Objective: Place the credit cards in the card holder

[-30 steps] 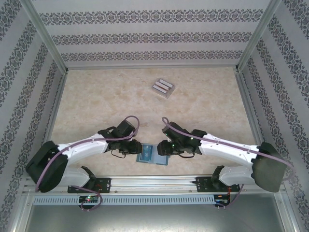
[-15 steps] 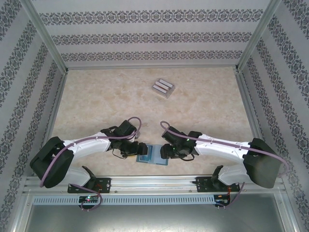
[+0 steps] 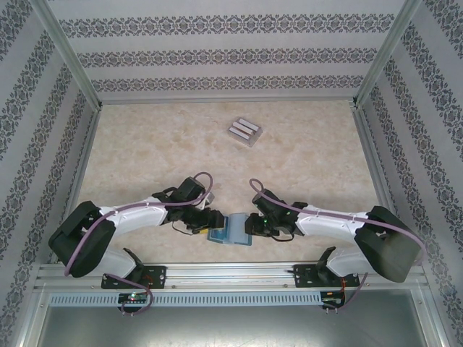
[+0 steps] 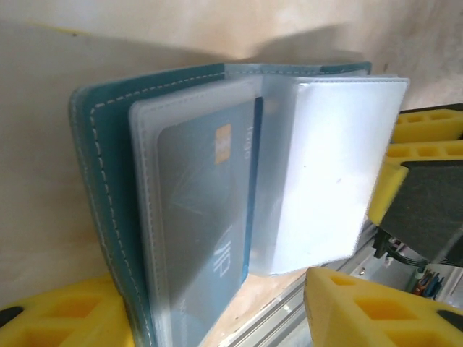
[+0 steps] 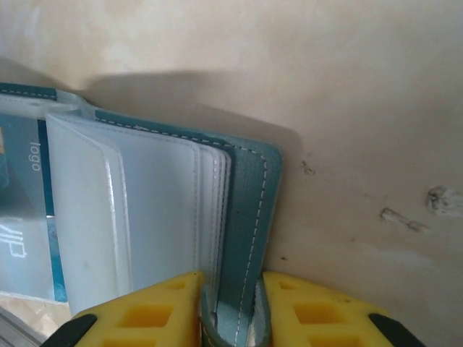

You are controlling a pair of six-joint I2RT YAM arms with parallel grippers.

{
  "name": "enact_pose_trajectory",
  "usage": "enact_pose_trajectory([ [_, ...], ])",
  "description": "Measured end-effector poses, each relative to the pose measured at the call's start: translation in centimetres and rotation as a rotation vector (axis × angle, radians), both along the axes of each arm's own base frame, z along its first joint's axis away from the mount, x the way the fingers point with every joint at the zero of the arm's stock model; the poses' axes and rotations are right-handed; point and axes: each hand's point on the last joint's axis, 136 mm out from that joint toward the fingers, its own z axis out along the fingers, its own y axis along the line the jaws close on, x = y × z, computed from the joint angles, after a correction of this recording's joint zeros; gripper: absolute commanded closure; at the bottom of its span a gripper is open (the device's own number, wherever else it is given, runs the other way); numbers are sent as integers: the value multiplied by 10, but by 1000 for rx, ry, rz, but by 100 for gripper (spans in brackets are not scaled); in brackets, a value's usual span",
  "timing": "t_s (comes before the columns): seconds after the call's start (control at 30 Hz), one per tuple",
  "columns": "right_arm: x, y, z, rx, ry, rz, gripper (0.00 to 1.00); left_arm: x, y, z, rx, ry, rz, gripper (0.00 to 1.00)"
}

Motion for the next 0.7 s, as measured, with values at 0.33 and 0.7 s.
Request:
enact_pose_trajectory([
  [0.33,7,22,-2,95,16,6,67,12,-12,42,-116,-116,9,36],
  [0.7,11,29,10,146,-18,18,53,18,-24,30,-75,-93,11,48],
])
